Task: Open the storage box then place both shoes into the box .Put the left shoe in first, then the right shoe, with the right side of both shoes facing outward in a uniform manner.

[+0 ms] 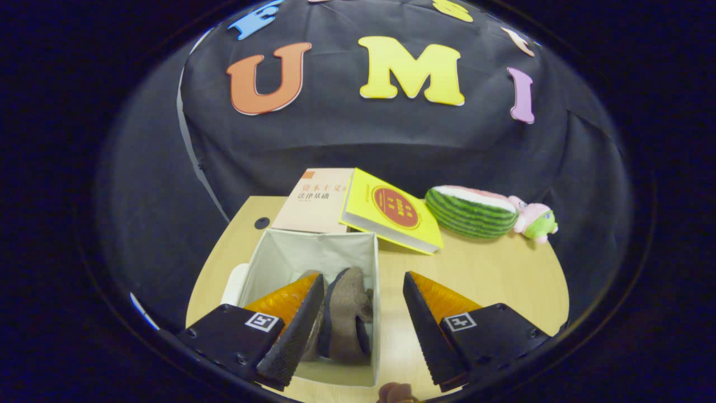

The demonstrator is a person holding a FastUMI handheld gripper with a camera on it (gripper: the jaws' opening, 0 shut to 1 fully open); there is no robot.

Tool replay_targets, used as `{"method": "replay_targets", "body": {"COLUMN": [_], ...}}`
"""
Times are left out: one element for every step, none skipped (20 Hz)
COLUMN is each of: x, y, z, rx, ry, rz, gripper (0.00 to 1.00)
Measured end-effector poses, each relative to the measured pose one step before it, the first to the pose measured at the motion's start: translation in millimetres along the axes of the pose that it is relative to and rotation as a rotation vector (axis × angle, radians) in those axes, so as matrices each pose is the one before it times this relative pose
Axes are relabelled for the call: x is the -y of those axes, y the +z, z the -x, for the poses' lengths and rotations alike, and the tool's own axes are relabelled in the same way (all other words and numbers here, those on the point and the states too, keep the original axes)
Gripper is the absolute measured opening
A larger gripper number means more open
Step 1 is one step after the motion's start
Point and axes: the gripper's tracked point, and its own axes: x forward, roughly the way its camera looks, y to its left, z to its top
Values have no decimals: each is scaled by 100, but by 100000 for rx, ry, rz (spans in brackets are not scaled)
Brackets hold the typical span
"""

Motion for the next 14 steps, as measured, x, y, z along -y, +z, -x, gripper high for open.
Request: {"method": "replay_targets", "body": {"x": [233, 343, 332, 380, 500, 327, 194, 285, 285, 306, 422, 225, 481, 307], "y": [1095, 931, 743, 1071, 908, 989, 824, 780, 718, 854, 918, 736, 474, 467], "z": [765, 921, 861, 946, 1257, 1130, 792, 932, 1036, 1099, 1040, 1181, 1013, 1060], "rx": [5253, 4460, 4226, 4116, 3997, 3770, 3339, 3359, 2909, 3314, 3255, 2794, 2208, 1979], "ry": [-545, -786, -805, -680, -613, 8, 729, 450, 640, 262, 349, 353, -147, 36], "rz": [1131, 123, -411, -40, 165, -231, 360, -220, -256, -51, -202, 681, 175, 684], "gripper": [92, 92, 94, 96, 98, 99, 99, 99, 100, 100, 100, 100, 100, 100]}}
